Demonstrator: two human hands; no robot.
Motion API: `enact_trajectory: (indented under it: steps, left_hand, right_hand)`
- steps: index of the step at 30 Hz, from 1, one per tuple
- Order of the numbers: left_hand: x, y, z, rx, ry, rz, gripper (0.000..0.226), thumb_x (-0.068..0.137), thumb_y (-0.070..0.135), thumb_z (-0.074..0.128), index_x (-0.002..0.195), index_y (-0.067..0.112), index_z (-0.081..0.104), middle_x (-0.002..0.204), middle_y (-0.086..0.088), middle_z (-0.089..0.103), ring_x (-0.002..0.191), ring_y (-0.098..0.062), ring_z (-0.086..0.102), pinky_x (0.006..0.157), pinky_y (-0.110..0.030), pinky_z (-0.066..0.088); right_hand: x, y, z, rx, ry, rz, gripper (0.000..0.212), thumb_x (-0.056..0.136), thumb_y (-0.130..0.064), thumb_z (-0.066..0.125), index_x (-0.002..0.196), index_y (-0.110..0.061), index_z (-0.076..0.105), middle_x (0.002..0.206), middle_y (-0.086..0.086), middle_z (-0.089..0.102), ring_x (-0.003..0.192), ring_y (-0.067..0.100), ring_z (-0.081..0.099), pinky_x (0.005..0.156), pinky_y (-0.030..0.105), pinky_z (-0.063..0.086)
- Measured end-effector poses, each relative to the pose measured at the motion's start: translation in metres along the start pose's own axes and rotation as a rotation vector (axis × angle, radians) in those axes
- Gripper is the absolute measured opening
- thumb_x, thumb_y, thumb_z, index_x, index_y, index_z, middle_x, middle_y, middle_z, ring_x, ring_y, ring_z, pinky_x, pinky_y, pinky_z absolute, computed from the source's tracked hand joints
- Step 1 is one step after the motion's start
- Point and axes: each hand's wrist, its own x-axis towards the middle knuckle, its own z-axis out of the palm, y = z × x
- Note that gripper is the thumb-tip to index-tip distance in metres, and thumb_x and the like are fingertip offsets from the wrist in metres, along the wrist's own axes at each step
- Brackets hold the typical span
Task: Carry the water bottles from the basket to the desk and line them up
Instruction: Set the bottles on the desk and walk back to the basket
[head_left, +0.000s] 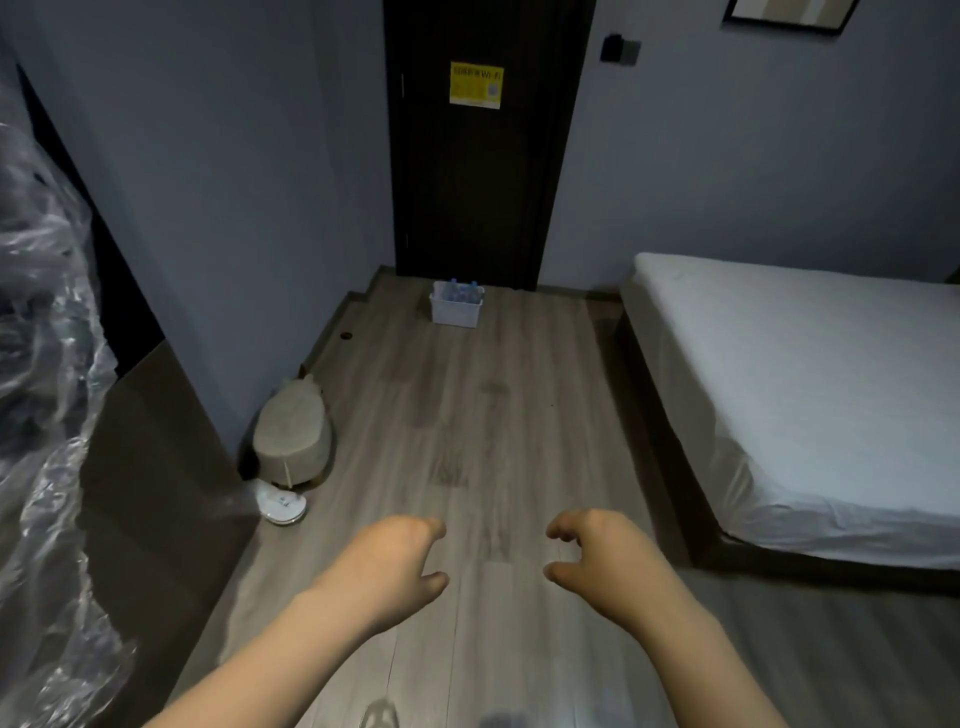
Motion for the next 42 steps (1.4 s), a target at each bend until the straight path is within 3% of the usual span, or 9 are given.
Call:
enact_trajectory:
  steps: [16, 27, 34, 42]
  left_hand:
    - [0.256, -0.126, -0.106, 0.034, -0.005, 0.057, 0.04, 0.087, 0.039, 0.053, 0.121, 0.017, 0.052, 0.121, -0.004, 0.061, 0.113, -0.023, 0.056, 0.09, -0.031, 0.045]
    - [0.452, -0.15, -0.145, -0.025, -0.007, 0.061, 0.04, 0.087, 0.036, 0.055, 0.124, 0.02, 0.051, 0.125, -0.004, 0.058, 0.117, -0.02, 0.054, 0.091, -0.025, 0.043]
    - [0.574, -0.153, -0.179, -0.031, 0.009, 0.029, 0.04, 0.086, 0.037, 0.055, 0.122, 0.018, 0.054, 0.125, -0.004, 0.059, 0.115, -0.02, 0.055, 0.094, -0.026, 0.043]
    - [0.7, -0.187, -0.198, -0.086, -0.022, -0.006, 0.034, 0.084, 0.038, 0.057, 0.113, 0.02, 0.057, 0.115, -0.001, 0.062, 0.107, -0.017, 0.058, 0.089, -0.026, 0.045]
  right_hand:
    - [0.271, -0.065, -0.076, 0.025, 0.032, 0.062, 0.047, 0.084, -0.033, 0.067, 0.129, -0.028, 0.056, 0.126, -0.007, 0.061, 0.112, 0.008, 0.059, 0.093, 0.023, 0.048]
    - [0.475, -0.028, -0.131, 0.04, -0.022, 0.071, 0.045, 0.084, -0.036, 0.065, 0.128, -0.029, 0.055, 0.128, -0.008, 0.058, 0.117, 0.011, 0.055, 0.098, 0.027, 0.047]
    - [0.596, 0.003, -0.188, 0.025, 0.041, 0.016, 0.042, 0.084, -0.037, 0.068, 0.124, -0.03, 0.057, 0.122, -0.008, 0.06, 0.108, 0.009, 0.059, 0.093, 0.024, 0.05]
    - [0.728, 0.01, -0.218, 0.009, -0.023, 0.016, 0.042, 0.084, -0.037, 0.068, 0.124, -0.032, 0.057, 0.12, -0.009, 0.061, 0.103, 0.006, 0.06, 0.089, 0.022, 0.051]
